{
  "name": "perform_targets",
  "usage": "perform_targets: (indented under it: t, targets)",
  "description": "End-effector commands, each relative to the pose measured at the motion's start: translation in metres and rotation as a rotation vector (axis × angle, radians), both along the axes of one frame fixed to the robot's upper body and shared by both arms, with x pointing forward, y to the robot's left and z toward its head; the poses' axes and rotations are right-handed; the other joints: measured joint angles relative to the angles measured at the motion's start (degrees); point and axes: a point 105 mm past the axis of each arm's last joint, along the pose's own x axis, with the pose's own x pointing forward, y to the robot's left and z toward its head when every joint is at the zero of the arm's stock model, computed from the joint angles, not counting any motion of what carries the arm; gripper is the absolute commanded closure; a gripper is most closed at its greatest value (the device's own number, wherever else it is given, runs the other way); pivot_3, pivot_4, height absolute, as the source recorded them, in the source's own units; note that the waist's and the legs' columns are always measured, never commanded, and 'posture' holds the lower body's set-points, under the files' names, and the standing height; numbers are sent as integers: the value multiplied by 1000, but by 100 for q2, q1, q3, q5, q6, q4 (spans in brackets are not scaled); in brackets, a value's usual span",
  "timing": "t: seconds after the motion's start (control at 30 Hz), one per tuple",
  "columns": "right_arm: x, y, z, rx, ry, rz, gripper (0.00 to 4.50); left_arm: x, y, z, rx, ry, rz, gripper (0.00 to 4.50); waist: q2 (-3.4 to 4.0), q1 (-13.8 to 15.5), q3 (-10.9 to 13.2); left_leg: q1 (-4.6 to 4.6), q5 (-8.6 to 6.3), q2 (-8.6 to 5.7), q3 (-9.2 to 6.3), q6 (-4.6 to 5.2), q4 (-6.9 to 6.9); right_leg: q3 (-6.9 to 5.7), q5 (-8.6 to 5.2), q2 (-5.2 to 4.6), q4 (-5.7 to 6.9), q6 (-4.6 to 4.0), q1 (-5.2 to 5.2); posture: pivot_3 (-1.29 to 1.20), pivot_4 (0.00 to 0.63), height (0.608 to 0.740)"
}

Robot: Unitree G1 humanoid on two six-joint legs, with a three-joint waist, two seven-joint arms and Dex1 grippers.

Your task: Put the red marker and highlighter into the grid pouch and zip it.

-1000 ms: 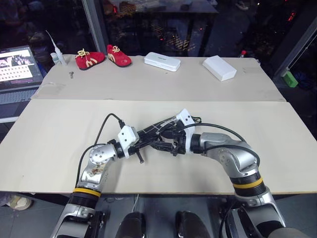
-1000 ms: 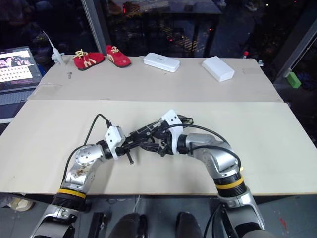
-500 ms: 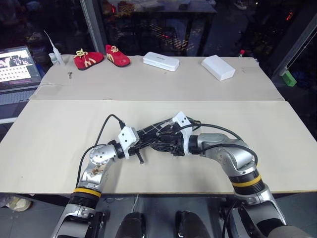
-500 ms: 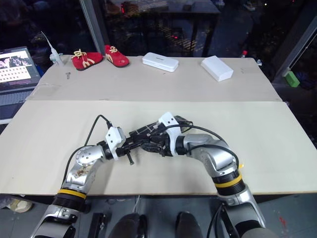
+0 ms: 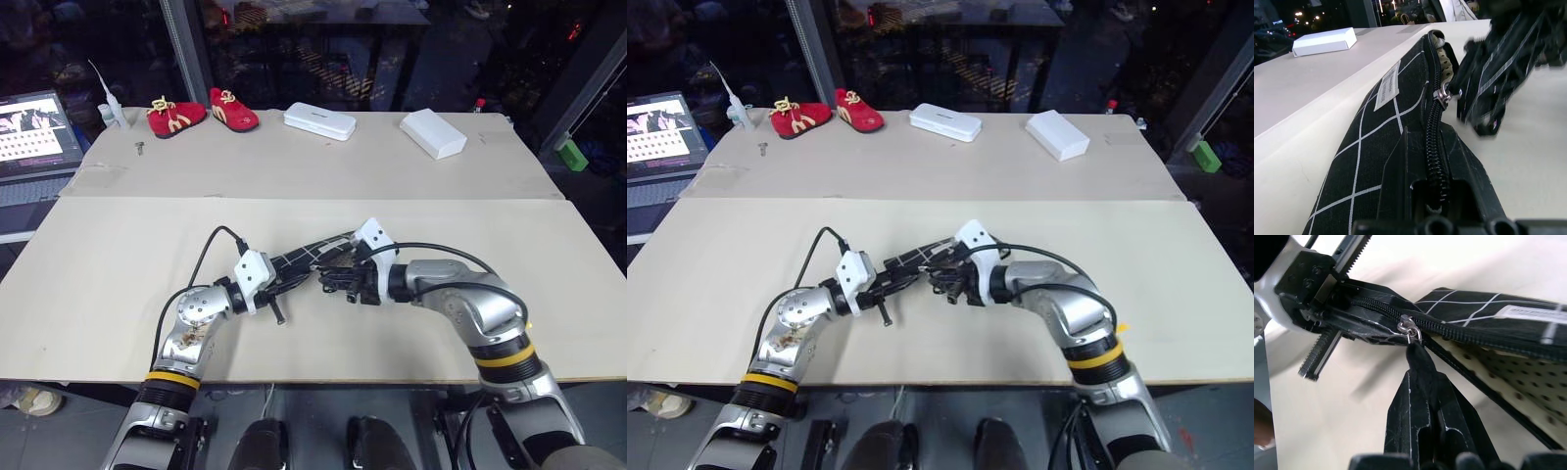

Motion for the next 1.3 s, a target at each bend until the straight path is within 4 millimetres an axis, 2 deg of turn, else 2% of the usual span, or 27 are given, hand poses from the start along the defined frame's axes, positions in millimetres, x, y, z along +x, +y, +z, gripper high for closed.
perform_targets:
  t: [0.03, 0.2, 0.33, 0.57, 0.7, 0.8, 0.93, 0.97, 1.03, 1.13, 1.3]
  targets:
    - [-2, -33, 17, -29, -63, -51, 4477, 0, 1, 11, -14, -41, -1, 4500, 0, 21, 0, 0, 0, 0, -1, 0, 0, -1, 0, -1, -2, 0, 2, 0, 150, 740]
    - [-2, -78, 13, -147, -72, -121, 4477, 0, 2, 10, -10, -39, -1, 4500, 0, 27, 0, -2, 0, -1, 0, 1, 0, 0, 0, -2, -8, 0, 2, 0, 150, 740]
    - [0, -97, 10, -200, -79, -151, 4477, 0, 3, 11, -9, -40, -2, 4500, -1, -1, 0, 4, -1, -2, 1, 1, 0, 4, 0, 3, -7, 0, 4, 0, 150, 740]
    - [16, -153, 11, -283, -105, -300, 4477, 0, 3, 12, -8, -40, -3, 4500, -1, 25, 0, 3, 0, -4, 4, 1, 0, 6, 0, 2, -10, 0, 4, 0, 150, 740]
    - [18, -163, 11, -282, -106, -316, 4477, 0, 7, 12, -5, -40, 5, 4500, -1, 19, 1, 3, -1, -3, 4, 1, 0, 6, 0, 4, -10, 0, 4, 0, 150, 740]
    - [20, -158, 11, -234, -115, -313, 4477, 0, 8, 12, -1, -41, 7, 4500, -1, 20, 1, 5, 0, -3, 4, 1, 0, 6, 1, 4, -9, 0, 5, 0, 150, 740]
    - [22, -144, 9, -119, -98, -286, 3375, 0, 5, 13, 2, -45, -6, 4500, -2, 22, 1, 5, 0, -3, 4, 1, 1, 7, 1, 4, -9, 0, 5, 0, 150, 740]
    - [18, -139, 7, -103, -85, -253, 2934, 0, 4, 14, 2, -47, -12, 4500, -2, 20, 1, 6, 0, -3, 4, 1, 1, 7, 1, 4, -9, 0, 6, 0, 150, 740]
    - [13, -133, 1, -85, -64, -223, 2414, 0, 1, 14, 5, -50, -24, 4500, -1, 25, 1, 5, -1, -2, 4, 1, 0, 6, 1, 5, -9, 0, 6, 0, 150, 740]
    - [9, -137, -5, -50, -16, -254, 1214, -1, -3, 15, 9, -54, -49, 4500, -1, 27, 1, 3, -1, -2, 2, 1, 0, 5, 1, 3, -10, 0, 6, 0, 150, 740]
    - [-9, -153, -2, -39, 5, -250, 1214, -3, -14, 17, 42, -74, -127, 4500, -1, 67, 1, 1, 0, -3, 1, 1, 3, 4, 2, -2, -10, 3, 9, 0, 150, 740]
